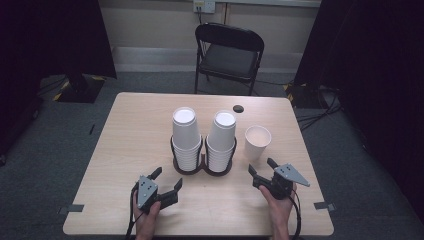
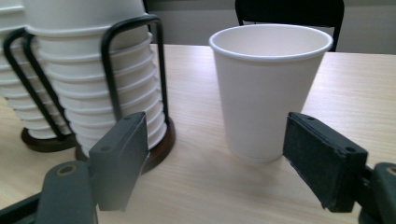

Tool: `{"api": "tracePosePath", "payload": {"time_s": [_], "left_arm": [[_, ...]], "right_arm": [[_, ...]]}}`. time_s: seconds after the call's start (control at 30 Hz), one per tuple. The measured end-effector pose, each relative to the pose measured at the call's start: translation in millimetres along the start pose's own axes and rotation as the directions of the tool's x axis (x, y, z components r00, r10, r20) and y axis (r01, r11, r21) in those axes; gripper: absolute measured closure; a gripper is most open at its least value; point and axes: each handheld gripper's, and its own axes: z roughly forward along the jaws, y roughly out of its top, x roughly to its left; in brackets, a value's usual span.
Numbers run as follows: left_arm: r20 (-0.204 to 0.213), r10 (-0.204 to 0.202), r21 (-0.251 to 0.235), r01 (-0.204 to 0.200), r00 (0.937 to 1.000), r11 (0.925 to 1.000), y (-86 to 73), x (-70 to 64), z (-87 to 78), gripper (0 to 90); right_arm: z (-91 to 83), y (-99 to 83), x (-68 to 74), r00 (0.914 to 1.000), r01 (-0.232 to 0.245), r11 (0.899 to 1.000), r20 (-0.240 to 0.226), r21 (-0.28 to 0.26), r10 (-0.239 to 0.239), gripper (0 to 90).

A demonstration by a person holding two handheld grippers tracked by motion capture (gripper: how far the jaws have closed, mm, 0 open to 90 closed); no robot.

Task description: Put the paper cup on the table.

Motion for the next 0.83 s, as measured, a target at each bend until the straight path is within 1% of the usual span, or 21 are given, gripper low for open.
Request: {"api": "tracePosePath", "payload": {"time_s": [0.2,0.27,0.3,0.47,0.57,0.63,0.7,0.77,0.83], "left_arm": [[-0.006,0.013,0.008,-0.013,0.9999,0.9999,0.1,-1.6,-0.3,16.7],[0.001,0.016,0.009,-0.016,0.9999,0.9998,0.1,-2.1,-0.1,16.5],[0.000,0.017,0.009,-0.017,0.9999,0.9998,0.1,-2.1,-0.1,16.3],[-0.008,0.025,0.008,-0.025,0.9996,0.9997,0.1,-3.0,-0.2,16.3],[-0.012,0.025,0.008,-0.025,0.9996,0.9997,0.1,-3.1,-0.1,16.3],[-0.012,0.027,0.008,-0.026,0.9996,0.9996,0.1,-3.1,-0.2,16.3],[-0.013,0.025,0.006,-0.025,0.9996,0.9997,-0.1,-3.7,-0.4,16.3],[-0.014,0.028,0.005,-0.028,0.9995,0.9996,-0.2,-3.9,-0.4,16.3],[-0.014,0.035,0.006,-0.035,0.9993,0.9994,-0.1,-3.5,-0.8,16.3]], "right_arm": [[-5.9,-6.0,15.1,0.9998,-0.012,1.000,-0.017,-0.024,0.011,22.1],[-5.6,-9.2,21.8,0.9994,0.011,1.000,-0.034,-0.020,-0.011,20.9],[-5.9,-11.5,26.1,0.9980,0.016,0.999,-0.060,-0.035,-0.018,20.9],[-6.4,-20.4,41.5,0.9952,0.015,0.998,-0.095,-0.062,-0.021,18.6],[-6.7,-27.8,50.9,0.9939,0.028,0.997,-0.104,-0.077,-0.036,18.5],[-5.3,-30.6,53.8,0.9930,0.025,0.997,-0.113,-0.069,-0.033,18.5],[-5.2,-31.0,55.4,0.9932,0.025,0.996,-0.111,-0.080,-0.034,18.4],[-4.1,-30.5,55.8,0.9937,0.026,0.997,-0.107,-0.076,-0.034,17.2],[-2.6,-29.8,54.7,0.9938,0.016,0.998,-0.108,-0.061,-0.023,14.8]]}}
